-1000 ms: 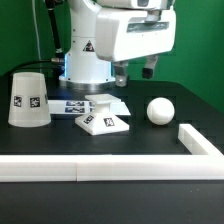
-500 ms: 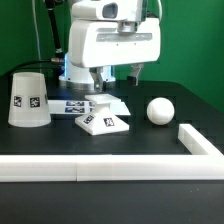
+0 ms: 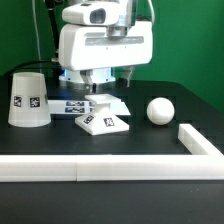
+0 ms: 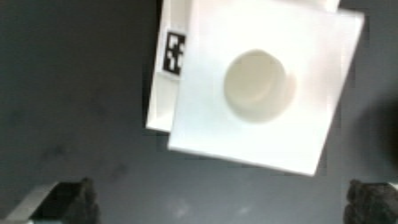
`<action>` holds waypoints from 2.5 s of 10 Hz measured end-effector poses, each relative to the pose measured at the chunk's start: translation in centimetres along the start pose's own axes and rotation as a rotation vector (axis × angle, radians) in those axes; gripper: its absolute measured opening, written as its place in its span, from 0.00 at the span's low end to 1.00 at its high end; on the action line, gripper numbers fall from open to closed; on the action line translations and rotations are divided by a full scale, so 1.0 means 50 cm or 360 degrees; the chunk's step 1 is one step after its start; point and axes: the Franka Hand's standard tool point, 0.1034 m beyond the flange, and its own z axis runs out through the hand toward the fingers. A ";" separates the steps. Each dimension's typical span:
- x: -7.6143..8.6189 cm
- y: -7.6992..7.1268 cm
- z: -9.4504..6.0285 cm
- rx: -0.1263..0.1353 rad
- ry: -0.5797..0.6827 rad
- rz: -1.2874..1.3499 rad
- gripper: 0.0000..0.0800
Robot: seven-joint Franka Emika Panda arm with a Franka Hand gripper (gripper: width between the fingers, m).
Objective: Assemble lamp
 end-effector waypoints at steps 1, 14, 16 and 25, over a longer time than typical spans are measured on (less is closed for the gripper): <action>-0.011 -0.005 0.008 0.0006 -0.0007 -0.0010 0.87; -0.022 -0.022 0.061 0.0020 -0.0014 0.0012 0.67; -0.022 -0.022 0.061 0.0020 -0.0014 0.0012 0.67; 0.158 0.047 0.054 -0.0008 0.0069 0.0019 0.67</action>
Offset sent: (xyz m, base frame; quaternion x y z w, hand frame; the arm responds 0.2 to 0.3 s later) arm -0.0079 0.0022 -0.0135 -0.0027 -0.0072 0.0266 0.9996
